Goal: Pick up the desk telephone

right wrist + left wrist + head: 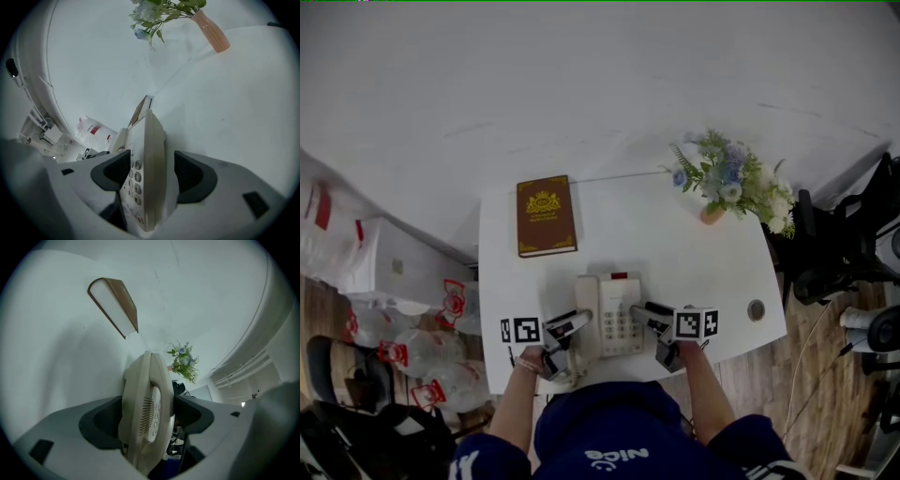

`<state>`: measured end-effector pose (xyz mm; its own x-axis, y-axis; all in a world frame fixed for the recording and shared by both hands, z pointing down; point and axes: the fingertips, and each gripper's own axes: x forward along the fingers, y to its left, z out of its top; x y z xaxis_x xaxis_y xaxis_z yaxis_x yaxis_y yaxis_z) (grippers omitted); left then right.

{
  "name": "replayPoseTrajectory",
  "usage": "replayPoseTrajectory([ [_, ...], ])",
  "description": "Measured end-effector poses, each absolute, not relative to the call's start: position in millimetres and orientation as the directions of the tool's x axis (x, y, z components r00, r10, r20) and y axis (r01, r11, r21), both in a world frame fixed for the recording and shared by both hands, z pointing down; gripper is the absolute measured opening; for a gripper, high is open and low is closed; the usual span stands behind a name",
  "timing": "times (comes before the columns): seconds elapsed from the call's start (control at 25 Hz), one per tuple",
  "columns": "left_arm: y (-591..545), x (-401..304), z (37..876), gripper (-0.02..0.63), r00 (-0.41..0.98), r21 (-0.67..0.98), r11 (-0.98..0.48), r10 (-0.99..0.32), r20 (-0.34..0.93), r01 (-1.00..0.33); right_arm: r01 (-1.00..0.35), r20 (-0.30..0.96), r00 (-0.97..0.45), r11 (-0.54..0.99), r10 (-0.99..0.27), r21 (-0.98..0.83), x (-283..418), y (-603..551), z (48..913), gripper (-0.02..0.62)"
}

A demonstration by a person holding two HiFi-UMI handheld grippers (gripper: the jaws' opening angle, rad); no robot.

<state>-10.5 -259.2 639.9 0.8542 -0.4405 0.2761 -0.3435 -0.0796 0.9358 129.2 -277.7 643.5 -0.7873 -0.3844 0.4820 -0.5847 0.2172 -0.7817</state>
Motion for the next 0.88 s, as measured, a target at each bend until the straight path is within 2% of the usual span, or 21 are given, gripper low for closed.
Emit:
replayPoseTrajectory([
  [0.24,-261,-1,633,0.348,0.904,0.971,-0.085,-0.392,0.174,-0.223,-0.571,0.488,-0.806,0.219,-0.336,-0.791,118,-282,645,0.288],
  [0.4,-261,-5,640,0.350,0.899,0.952,-0.090,-0.364,0.243,-0.293,-0.572,0.507,-0.811,0.212,-0.294,-0.792,115,-281,649,0.288],
  [0.6,-263,1,632,0.356,0.908,0.963,-0.111,-0.375,0.189,-0.246,-0.554,0.497,-0.824,0.207,-0.272,-0.806,107,-281,649,0.284],
  [0.68,-262,-3,638,0.356,0.899,0.954,-0.097,-0.372,0.231,-0.285,-0.549,0.493,-0.826,0.193,-0.274,-0.813,107,-282,649,0.275],
  [0.8,-261,0,633,0.356,0.908,0.963,-0.085,-0.363,0.209,-0.256,-0.528,0.477,-0.837,0.166,-0.269,-0.833,109,-283,649,0.265],
  [0.88,-263,-3,639,0.356,0.898,0.948,-0.097,-0.361,0.251,-0.304,-0.522,0.472,-0.839,0.157,-0.271,-0.839,110,-283,649,0.261],
])
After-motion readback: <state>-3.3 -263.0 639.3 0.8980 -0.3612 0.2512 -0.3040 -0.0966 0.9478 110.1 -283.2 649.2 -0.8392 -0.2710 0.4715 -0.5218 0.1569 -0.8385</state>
